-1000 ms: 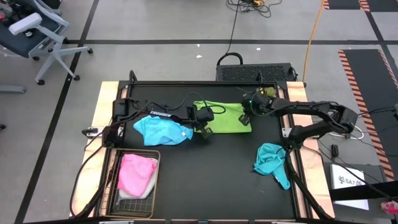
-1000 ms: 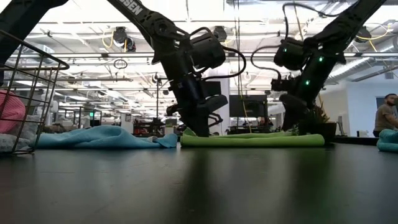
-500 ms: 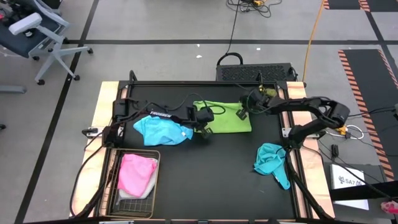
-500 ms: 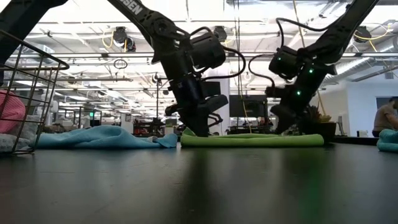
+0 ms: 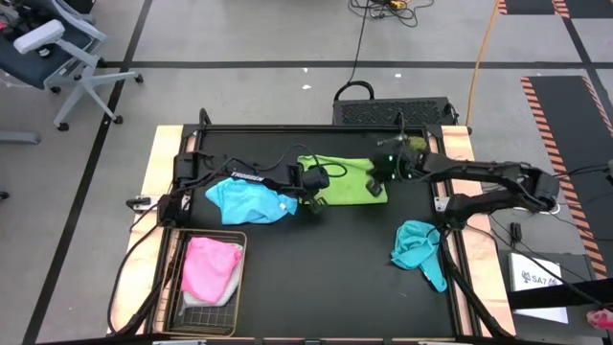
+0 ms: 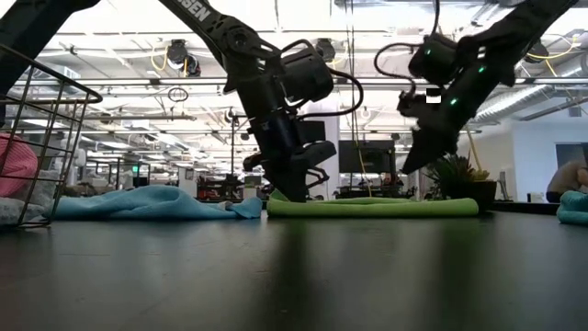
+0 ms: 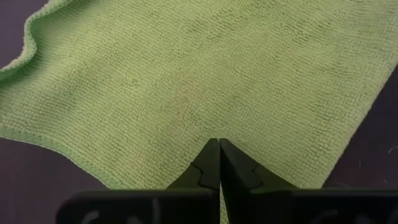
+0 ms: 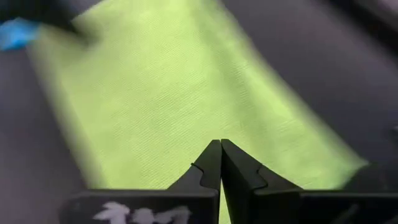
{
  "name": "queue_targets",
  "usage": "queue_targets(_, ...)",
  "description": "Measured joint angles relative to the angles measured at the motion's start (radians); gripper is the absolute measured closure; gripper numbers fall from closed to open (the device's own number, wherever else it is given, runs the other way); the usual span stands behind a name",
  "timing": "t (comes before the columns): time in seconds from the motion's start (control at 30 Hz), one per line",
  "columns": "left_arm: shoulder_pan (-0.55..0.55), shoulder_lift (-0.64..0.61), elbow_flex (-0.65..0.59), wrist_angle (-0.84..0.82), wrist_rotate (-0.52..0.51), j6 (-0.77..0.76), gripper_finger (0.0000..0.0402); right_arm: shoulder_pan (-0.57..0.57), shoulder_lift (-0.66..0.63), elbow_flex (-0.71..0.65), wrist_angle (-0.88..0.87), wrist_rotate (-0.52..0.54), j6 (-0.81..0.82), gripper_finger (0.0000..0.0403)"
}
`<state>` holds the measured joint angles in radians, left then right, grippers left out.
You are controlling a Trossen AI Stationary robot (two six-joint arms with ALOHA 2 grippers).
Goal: Fold microfiber towels
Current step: Fold the green microfiber cloth
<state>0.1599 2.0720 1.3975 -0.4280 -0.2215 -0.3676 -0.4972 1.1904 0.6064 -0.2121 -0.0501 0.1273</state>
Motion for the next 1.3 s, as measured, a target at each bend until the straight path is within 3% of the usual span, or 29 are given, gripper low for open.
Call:
queue_targets(0.13, 0.001, 0.0, 0.0, -0.004, 0.013, 0.0, 0.04, 0.102, -0.005, 0.0, -0.132, 0.004, 0.026, 0.0403)
queue_targets(0.27, -0.002, 0.0, 0.0, -0.006, 0.024, 0.0, 0.0398, 0.169, 0.03, -0.017, -0.152, 0.094, 0.045, 0.0403)
queue_targets(0.77, -0.08, 0.0, -0.013, -0.057, 0.007, -0.027, 0.04, 0.198, 0.089, -0.123, -0.045, 0.127, 0.188, 0.0403)
queue_targets(1.0, -0.15, -0.005, -0.018, -0.145, 0.024, -0.096, 0.0399, 0.287, 0.09, -0.135, -0.023, 0.047, 0.291, 0.0403)
queue_targets(1.17, -0.205, -0.006, -0.018, -0.175, 0.075, -0.147, 0.04, 0.411, 0.09, -0.135, -0.028, -0.051, 0.411, 0.0403)
queue_targets(1.3, -0.251, -0.006, -0.018, -0.227, 0.094, -0.176, 0.04, 0.504, 0.068, -0.137, -0.055, -0.064, 0.475, 0.0403)
